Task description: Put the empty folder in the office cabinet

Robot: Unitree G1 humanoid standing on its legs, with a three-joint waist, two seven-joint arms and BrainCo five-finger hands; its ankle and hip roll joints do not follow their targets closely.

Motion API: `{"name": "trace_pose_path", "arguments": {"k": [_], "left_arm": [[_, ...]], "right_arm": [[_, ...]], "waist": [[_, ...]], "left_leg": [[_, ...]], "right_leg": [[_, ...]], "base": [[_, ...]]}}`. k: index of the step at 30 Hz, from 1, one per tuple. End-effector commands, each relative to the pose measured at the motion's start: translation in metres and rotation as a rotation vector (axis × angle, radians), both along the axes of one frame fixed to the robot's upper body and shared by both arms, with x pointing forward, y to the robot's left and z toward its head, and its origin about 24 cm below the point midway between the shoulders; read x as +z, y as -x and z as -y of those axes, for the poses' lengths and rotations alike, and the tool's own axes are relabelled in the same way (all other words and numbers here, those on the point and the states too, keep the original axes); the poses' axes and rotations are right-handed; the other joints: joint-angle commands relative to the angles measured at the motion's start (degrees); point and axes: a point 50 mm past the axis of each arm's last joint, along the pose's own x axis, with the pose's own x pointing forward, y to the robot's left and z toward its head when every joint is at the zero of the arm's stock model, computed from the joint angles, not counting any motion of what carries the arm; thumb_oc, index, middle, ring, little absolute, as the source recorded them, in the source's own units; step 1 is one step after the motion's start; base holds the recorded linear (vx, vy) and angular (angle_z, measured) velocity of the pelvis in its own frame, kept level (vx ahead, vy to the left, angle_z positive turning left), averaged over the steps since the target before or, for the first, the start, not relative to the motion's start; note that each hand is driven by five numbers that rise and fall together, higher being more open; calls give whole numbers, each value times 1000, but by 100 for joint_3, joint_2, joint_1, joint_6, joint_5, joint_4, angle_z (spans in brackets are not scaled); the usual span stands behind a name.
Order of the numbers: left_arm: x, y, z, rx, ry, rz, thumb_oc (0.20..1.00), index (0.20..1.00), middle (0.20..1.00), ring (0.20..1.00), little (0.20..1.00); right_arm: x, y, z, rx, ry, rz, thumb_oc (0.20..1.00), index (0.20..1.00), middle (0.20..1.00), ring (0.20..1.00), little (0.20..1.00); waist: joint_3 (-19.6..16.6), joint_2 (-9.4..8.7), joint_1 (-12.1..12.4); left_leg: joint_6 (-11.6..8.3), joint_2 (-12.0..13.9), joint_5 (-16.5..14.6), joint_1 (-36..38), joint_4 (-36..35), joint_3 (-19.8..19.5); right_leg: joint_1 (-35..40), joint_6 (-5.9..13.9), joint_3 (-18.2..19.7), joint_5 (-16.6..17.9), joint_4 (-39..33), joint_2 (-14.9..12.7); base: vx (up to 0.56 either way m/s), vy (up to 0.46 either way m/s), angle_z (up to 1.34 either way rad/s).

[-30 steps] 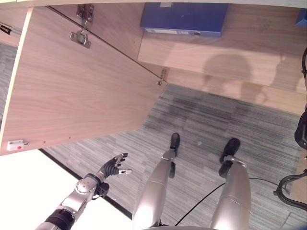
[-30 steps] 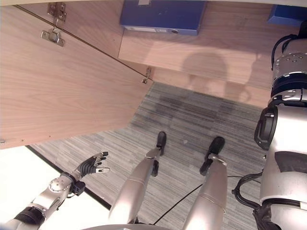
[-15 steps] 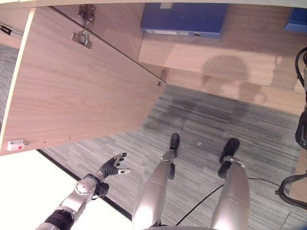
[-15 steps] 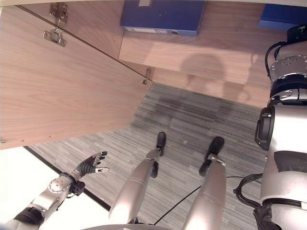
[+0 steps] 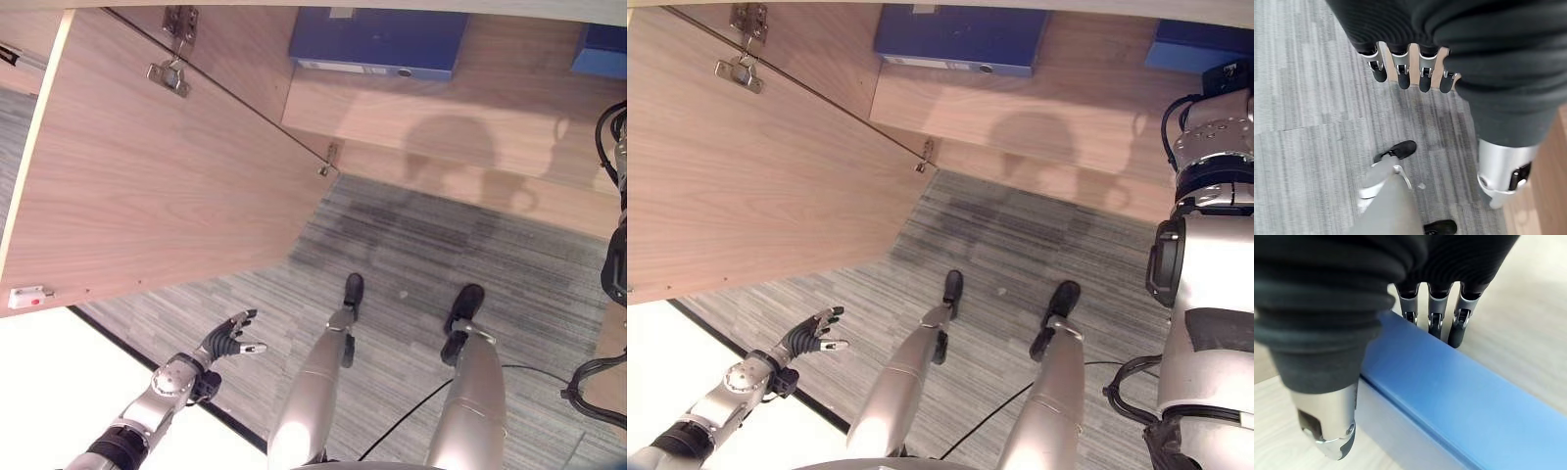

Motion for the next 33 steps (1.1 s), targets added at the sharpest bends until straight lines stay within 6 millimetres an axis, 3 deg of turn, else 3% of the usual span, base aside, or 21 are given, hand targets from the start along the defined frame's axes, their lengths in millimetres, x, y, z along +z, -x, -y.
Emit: {"name": "trace_pose_path", "arguments": {"k": [1, 5, 6, 10, 11, 13, 17, 19, 20, 21, 22, 27, 31, 32, 33], "left_arm": [[3, 1, -16, 41, -30, -4, 1000, 1000, 1000, 1000, 1000], [4, -1, -16, 42, -21, 0, 1000, 1000, 1000, 1000, 1000], [4, 0, -17, 43, -22, -1, 1000, 1000, 1000, 1000, 1000], [4, -1, -17, 49, -22, 1, 1000, 1000, 1000, 1000, 1000], [3, -1, -16, 47, -22, -3, 1000, 1000, 1000, 1000, 1000], [3, -2, -14, 46, -20, 0, 1000, 1000, 1000, 1000, 1000], [2, -4, -12, 45, -20, 1, 1000, 1000, 1000, 1000, 1000], [1, -3, -13, 36, -34, -8, 1000, 1000, 1000, 1000, 1000], [1, -3, -13, 35, -34, -7, 1000, 1000, 1000, 1000, 1000], [1, -1, -15, 23, -51, -21, 1000, 1000, 1000, 1000, 1000], [1, -1, -16, 23, -54, -23, 1000, 1000, 1000, 1000, 1000], [-3, 7, -19, 18, -62, -53, 1000, 1000, 1000, 1000, 1000], [-5, 9, -19, 19, -62, -58, 1000, 1000, 1000, 1000, 1000], [-6, 11, -19, 19, -61, -64, 1000, 1000, 1000, 1000, 1000], [-6, 11, -18, 20, -55, -66, 1000, 1000, 1000, 1000, 1000]], "right_arm": [[13, 9, 10, -29, 26, 33, 1000, 1000, 1000, 1000, 1000], [-6, 9, 15, -36, -23, 3, 1000, 1000, 1000, 1000, 1000], [-13, 9, 16, -36, -31, -17, 1000, 1000, 1000, 1000, 1000], [-30, 9, 17, -32, -58, -57, 1000, 1000, 1000, 1000, 1000], [-35, 8, 17, -27, -71, -64, 1000, 1000, 1000, 1000, 1000], [-41, 8, 16, -26, -81, -78, 1000, 1000, 1000, 1000, 1000], [-71, 10, 19, -32, -151, -149, 1000, 1000, 1000, 1000, 1000], [-90, 18, 25, -54, -227, -194, 1000, 1000, 1000, 1000, 1000], [-90, 18, 25, -54, -227, -193, 1000, 1000, 1000, 1000, 1000], [-102, 28, 34, -96, -272, -264, 1000, 1000, 1000, 1000, 1000], [-103, 31, 36, -108, -267, -286, 1000, 1000, 1000, 1000, 1000], [-111, 41, 43, -139, -218, -451, 1000, 1000, 1000, 1000, 1000], [-107, 41, 43, -142, -164, -516, 1000, 1000, 1000, 1000, 1000], [-105, 41, 44, -144, -152, -527, 1000, 1000, 1000, 1000, 1000], [-104, 42, 45, -148, -142, -535, 1000, 1000, 1000, 1000, 1000]], "waist": [[115, 93, 132], [133, 98, 140], [187, 130, 156], [164, 131, 147], [212, 144, 157], [183, 131, 137], [244, 166, 126], [233, 167, 125], [191, 148, 113], [208, 184, 128], [152, 163, 118], [121, 176, 172], [58, 136, 165], [93, 147, 180], [42, 129, 164]], "left_leg": [[-79, 232, -88, 59, -346, 60], [-69, 221, -109, 135, -387, 58], [-45, 231, 4, 103, -376, 84], [-48, 209, -109, 181, -422, 56], [-28, 221, 2, 149, -410, 95], [-44, 214, -108, 194, -423, 65], [-21, 225, 5, 195, -429, 110], [-26, 225, 14, 253, -476, 106], [-43, 213, -93, 304, -498, 69], [-38, 226, 39, 302, -525, 104], [-58, 215, -73, 365, -552, 71], [-52, 225, 44, 396, -578, 68], [-62, 234, -56, 444, -599, 28], [-44, 243, 56, 401, -576, 59], [-60, 233, -54, 450, -599, 21]], "right_leg": [[665, 803, 429, -966, 290, 5], [752, 811, 427, -977, 239, 9], [708, 781, 364, -835, 219, -2], [776, 813, 434, -959, 186, 9], [745, 786, 376, -826, 173, -1], [787, 813, 446, -949, 191, 8], [786, 778, 387, -815, 144, 28], [851, 780, 369, -819, 95, 30], [900, 808, 432, -945, 99, 40], [911, 788, 351, -793, 42, 27], [969, 817, 409, -931, 48, 32], [1014, 800, 324, -801, 9, 9], [1088, 832, 371, -899, -9, 24], [1047, 805, 304, -762, -20, 18], [1102, 834, 366, -886, -26, 31]], "base": [[0, 0, 0], [-22, 7, 0], [0, 0, 0], [2, 7, -1], [0, 0, 0], [0, 0, 0], [-14, 2, 0], [14, -7, -1], [9, -6, 4], [100, -29, 2], [-70, 5, 2], [6, -10, 1], [16, -13, 2], [19, -14, 4], [-88, 14, 3]]}}
